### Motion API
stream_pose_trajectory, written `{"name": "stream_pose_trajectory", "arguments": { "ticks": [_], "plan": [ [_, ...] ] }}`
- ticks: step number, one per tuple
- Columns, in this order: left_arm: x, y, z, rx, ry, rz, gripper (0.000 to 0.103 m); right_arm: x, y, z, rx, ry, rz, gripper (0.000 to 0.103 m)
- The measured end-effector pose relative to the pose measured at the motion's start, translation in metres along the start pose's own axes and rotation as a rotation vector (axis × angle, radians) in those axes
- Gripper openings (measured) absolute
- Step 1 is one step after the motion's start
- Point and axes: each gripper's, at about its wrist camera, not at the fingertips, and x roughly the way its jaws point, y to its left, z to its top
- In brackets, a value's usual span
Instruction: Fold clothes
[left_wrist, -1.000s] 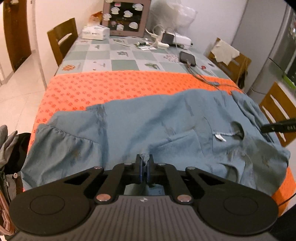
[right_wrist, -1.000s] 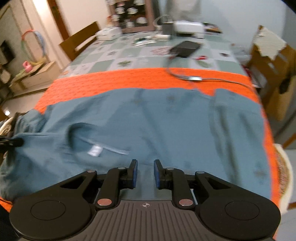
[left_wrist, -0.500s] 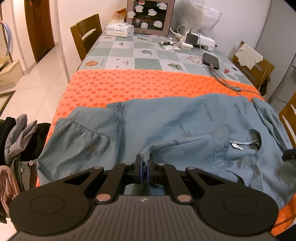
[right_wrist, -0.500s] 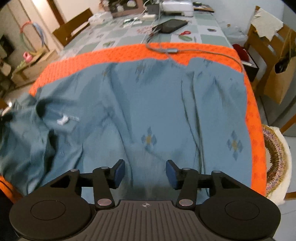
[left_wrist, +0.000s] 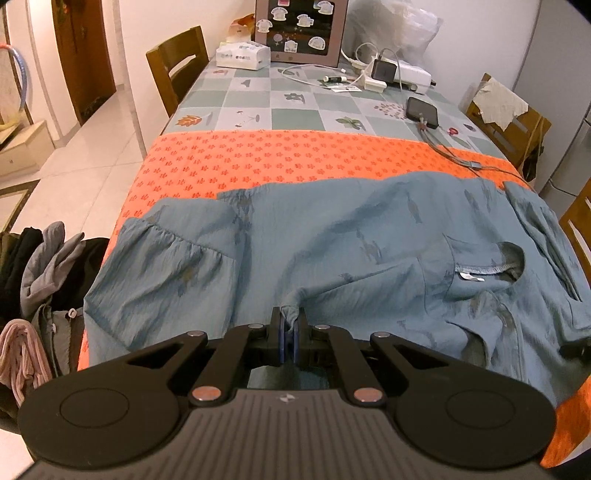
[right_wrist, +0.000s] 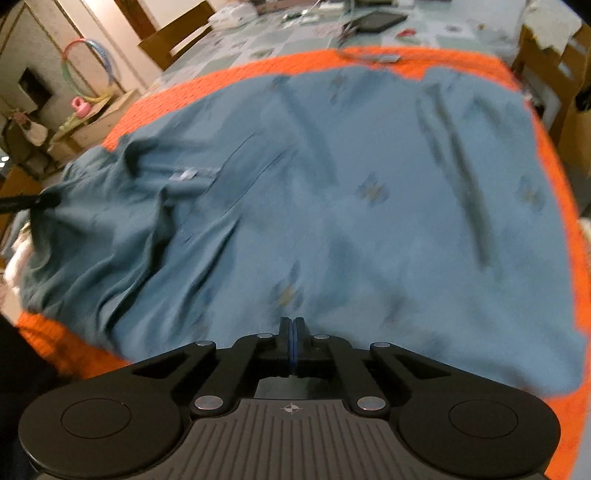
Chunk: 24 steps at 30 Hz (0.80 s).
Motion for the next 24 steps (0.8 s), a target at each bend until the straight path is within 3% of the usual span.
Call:
{"name": "stream_pose_trajectory", "arguments": {
  "ticks": [3, 6, 10, 12, 14, 17, 19, 20, 22, 24],
  "plan": [
    [0.000, -0.002, -0.002, -0.001, 0.002, 0.008, 0.005, 0.005, 0.009, -0.008, -0.040, 0.033, 0.017, 0.004],
    [0.000, -0.005, -0.002, -0.004, -0.003, 0.018, 0.005, -0.004, 0.014, -0.007, -0.091, -0.016, -0.034, 0.007],
    [-0.001, -0.007, -0.003, -0.014, -0.010, 0.031, 0.005, -0.022, 0.013, -0.003, -0.161, -0.106, -0.101, 0.022],
    [-0.001, -0.008, -0.003, -0.023, -0.013, 0.036, 0.005, -0.023, 0.014, 0.002, -0.198, -0.126, -0.132, 0.040],
    [-0.002, -0.008, -0.004, -0.029, -0.015, 0.040, 0.005, -0.021, 0.015, 0.004, -0.239, -0.133, -0.159, 0.050],
    [-0.003, -0.010, -0.004, -0.030, -0.019, 0.045, 0.005, -0.009, 0.019, 0.004, -0.311, -0.104, -0.198, 0.048],
    [-0.003, -0.010, -0.005, -0.031, -0.021, 0.048, 0.005, -0.001, 0.020, 0.001, -0.346, -0.083, -0.236, 0.028],
    [-0.004, -0.010, -0.005, -0.032, -0.022, 0.049, 0.005, 0.003, 0.020, 0.001, -0.361, -0.073, -0.256, 0.012],
    [-0.004, -0.010, -0.005, -0.033, -0.024, 0.051, 0.005, 0.003, 0.020, 0.001, -0.356, -0.076, -0.266, 0.005],
    [-0.005, -0.010, -0.005, -0.032, -0.025, 0.053, 0.005, -0.002, 0.022, 0.001, -0.351, -0.093, -0.265, 0.004]
  ]
}}
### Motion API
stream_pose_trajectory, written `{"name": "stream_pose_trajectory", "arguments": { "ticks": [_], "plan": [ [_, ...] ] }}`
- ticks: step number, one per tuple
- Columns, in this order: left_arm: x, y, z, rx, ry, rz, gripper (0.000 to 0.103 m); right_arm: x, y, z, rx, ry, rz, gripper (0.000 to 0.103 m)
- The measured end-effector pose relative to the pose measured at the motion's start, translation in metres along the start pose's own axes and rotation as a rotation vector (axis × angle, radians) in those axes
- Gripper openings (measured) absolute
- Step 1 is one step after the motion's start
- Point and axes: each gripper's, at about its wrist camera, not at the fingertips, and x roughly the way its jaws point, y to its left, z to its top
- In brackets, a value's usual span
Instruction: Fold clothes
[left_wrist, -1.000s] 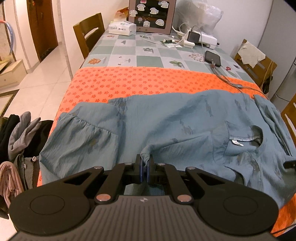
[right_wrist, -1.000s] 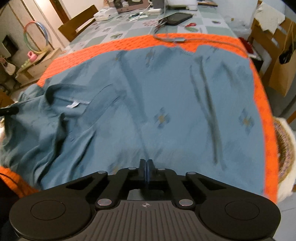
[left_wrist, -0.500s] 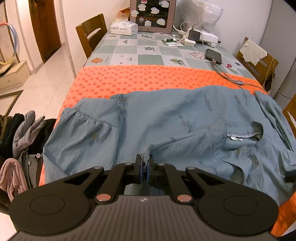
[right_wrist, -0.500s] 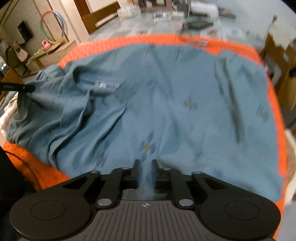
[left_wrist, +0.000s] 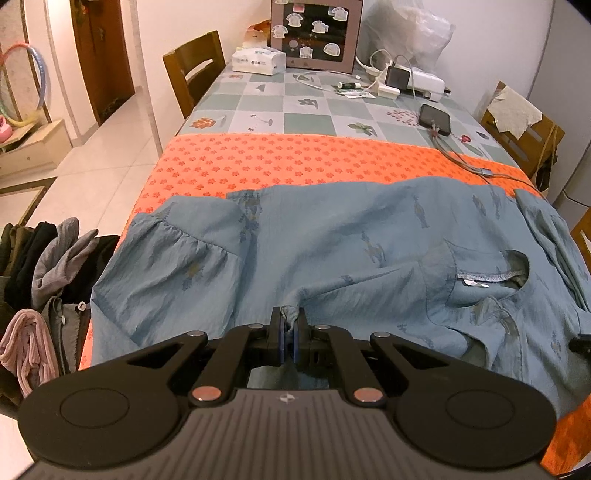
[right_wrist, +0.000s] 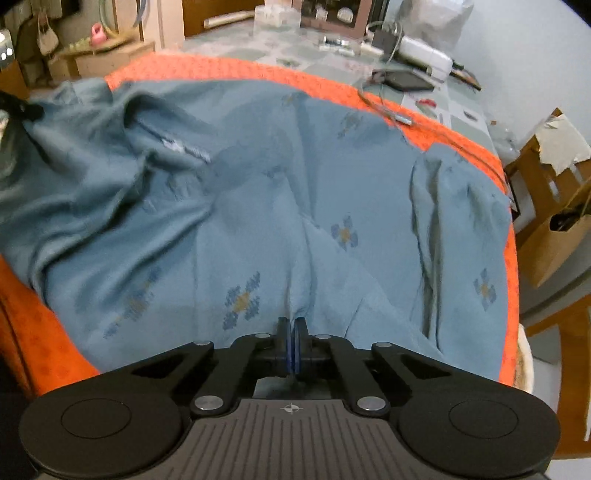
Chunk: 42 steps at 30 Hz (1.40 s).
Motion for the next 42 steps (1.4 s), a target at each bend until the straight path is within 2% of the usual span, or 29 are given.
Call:
{"name": "stream_pose_trajectory", "arguments": {
  "ticks": [3, 5, 8, 14, 18, 21, 23, 26, 29, 32, 37, 38, 39, 40, 42],
  "plan": [
    [0.001, 0.001, 0.000, 0.001, 0.003, 0.002, 0.005, -0.019, 0.003, 0.005, 0.015, -0.053, 0.036, 0.004],
    [0.001, 0.001, 0.000, 0.001, 0.004, 0.004, 0.005, -0.028, 0.008, 0.007, 0.030, -0.069, 0.094, 0.004],
    [0.002, 0.001, -0.001, 0.001, 0.007, 0.006, 0.005, -0.026, 0.018, 0.005, 0.018, -0.045, 0.165, 0.004],
    [0.004, 0.002, -0.001, 0.004, 0.012, 0.012, 0.005, -0.013, 0.020, -0.002, 0.027, 0.008, 0.204, 0.007],
    [0.006, 0.002, 0.000, -0.001, 0.016, 0.018, 0.005, -0.034, -0.003, 0.006, 0.069, -0.066, 0.203, 0.016],
    [0.007, 0.002, 0.000, -0.008, 0.018, 0.022, 0.005, -0.042, -0.028, 0.013, 0.109, -0.110, 0.155, 0.020],
    [0.007, 0.002, 0.000, -0.013, 0.019, 0.026, 0.005, -0.038, -0.044, 0.017, 0.131, -0.106, 0.113, 0.023],
    [0.007, 0.001, -0.001, -0.023, 0.021, 0.032, 0.005, -0.022, -0.062, 0.019, 0.138, -0.072, 0.095, 0.029],
    [0.007, 0.000, -0.003, -0.025, 0.024, 0.041, 0.005, -0.002, -0.076, 0.017, 0.165, -0.035, 0.164, 0.041],
    [0.007, -0.001, -0.004, -0.025, 0.025, 0.052, 0.005, 0.016, -0.082, 0.016, 0.182, -0.012, 0.231, 0.044],
    [0.004, -0.005, -0.005, -0.028, 0.014, 0.070, 0.005, 0.043, -0.088, 0.015, 0.211, 0.041, 0.324, 0.041],
    [0.003, -0.006, -0.006, -0.028, 0.009, 0.075, 0.005, 0.045, -0.088, 0.016, 0.213, 0.050, 0.334, 0.032],
    [0.001, -0.007, -0.006, -0.027, 0.001, 0.082, 0.005, 0.046, -0.087, 0.016, 0.215, 0.059, 0.344, 0.015],
    [-0.003, -0.008, -0.006, -0.026, -0.013, 0.091, 0.005, 0.045, -0.086, 0.016, 0.208, 0.062, 0.343, 0.008],
    [-0.011, -0.009, -0.006, -0.027, -0.041, 0.103, 0.005, 0.036, -0.085, 0.017, 0.199, 0.046, 0.318, 0.007]
  ]
}}
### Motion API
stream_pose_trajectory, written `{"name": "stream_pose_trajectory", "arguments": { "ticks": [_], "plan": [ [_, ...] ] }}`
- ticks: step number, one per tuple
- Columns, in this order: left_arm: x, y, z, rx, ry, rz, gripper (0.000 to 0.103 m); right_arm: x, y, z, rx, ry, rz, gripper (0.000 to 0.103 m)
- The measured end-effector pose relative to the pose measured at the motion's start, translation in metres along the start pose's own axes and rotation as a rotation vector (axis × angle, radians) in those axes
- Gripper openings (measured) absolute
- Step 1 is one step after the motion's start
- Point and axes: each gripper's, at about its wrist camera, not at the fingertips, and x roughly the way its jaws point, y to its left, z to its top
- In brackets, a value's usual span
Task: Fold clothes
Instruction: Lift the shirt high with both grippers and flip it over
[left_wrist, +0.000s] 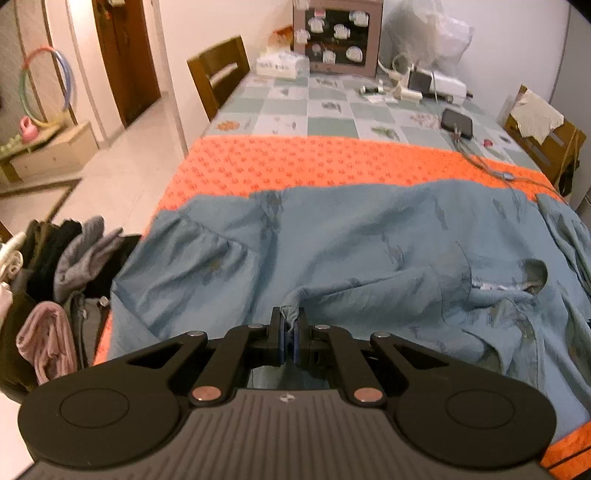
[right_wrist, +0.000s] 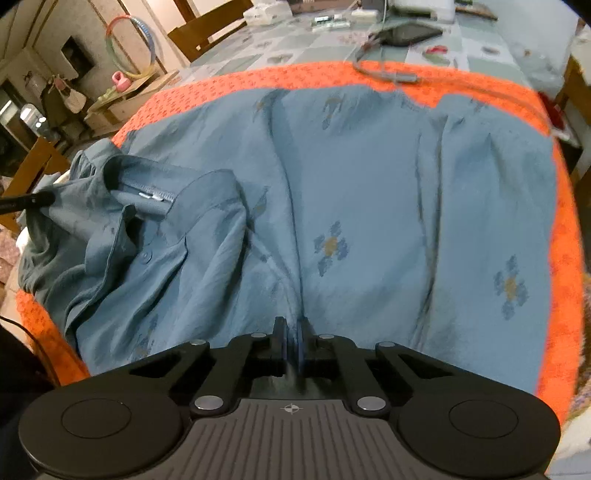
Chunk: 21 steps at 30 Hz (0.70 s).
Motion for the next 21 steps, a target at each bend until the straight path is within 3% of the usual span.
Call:
{"name": "stream_pose_trajectory", "arguments": {
  "ticks": [9, 21],
  "plan": [
    [-0.065, 0.008, 0.018, -0.060, -0.206, 0.053, 0.005, -0.089, 0.037, 0.020, -0.097, -0.252, -0.193, 0.006],
    [-0.200, 0.018, 0.059, -0.056, -0.617, 0.048, 0.004, -0.216, 0.102, 0.051, -0.261, -0.672, -0.421, 0.006]
  ]
}}
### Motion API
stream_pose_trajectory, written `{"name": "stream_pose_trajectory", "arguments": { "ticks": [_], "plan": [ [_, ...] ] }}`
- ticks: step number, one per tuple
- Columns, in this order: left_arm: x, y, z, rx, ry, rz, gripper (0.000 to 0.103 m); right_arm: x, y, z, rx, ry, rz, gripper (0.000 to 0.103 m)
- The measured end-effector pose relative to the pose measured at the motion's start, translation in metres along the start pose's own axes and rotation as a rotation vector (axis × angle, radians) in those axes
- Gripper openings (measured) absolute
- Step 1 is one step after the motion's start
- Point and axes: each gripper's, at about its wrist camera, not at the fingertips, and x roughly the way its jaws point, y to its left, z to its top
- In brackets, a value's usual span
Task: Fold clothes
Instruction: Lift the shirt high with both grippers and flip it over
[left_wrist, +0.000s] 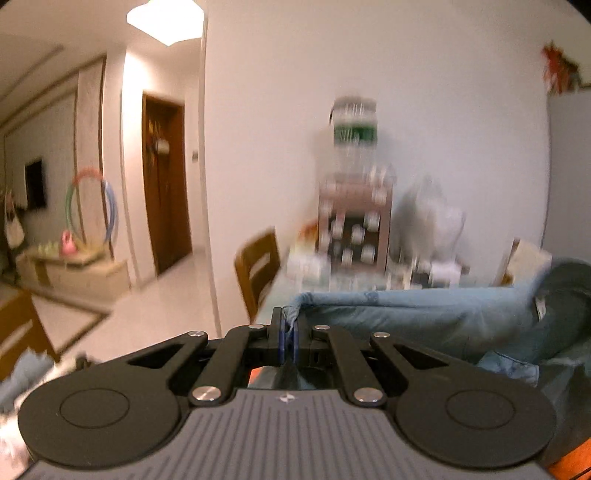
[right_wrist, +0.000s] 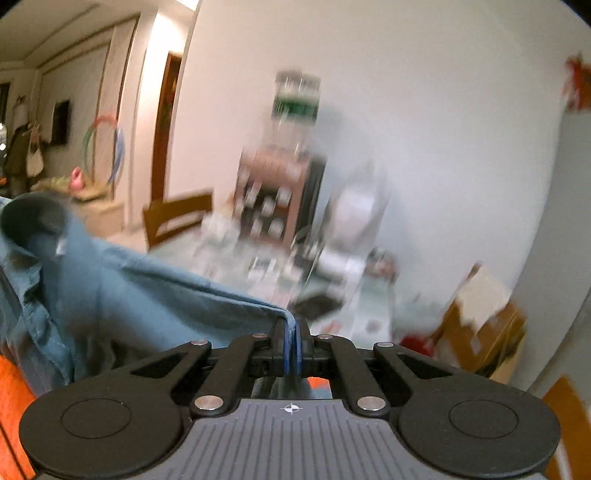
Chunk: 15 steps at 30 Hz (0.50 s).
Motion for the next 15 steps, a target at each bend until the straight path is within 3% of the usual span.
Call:
{"name": "stream_pose_trajectory", "arguments": {
  "ticks": [6, 11, 13, 15],
  "plan": [
    [-0.071, 0.010, 0.065, 0.036, -0.268, -0.064, 0.004, -0.080, 0.007, 0.056, -0.031, -0.232, -0.128, 0.006],
    [-0.130, 0.029, 0.087, 0.057, -0.416, -0.106, 0.004, -0.147, 0.027, 0.081, -0.049, -0.353, -0.202, 0.006],
    [-0.135, 0.040, 0.089, 0.044, -0.373, -0.075, 0.004, -0.169, 0.040, 0.085, -0.063, -0.367, -0.199, 0.006],
    [-0.146, 0.053, 0.093, -0.003, -0.334, -0.101, 0.004, -0.186, 0.052, 0.088, -0.087, -0.362, -0.201, 0.006]
  ]
}}
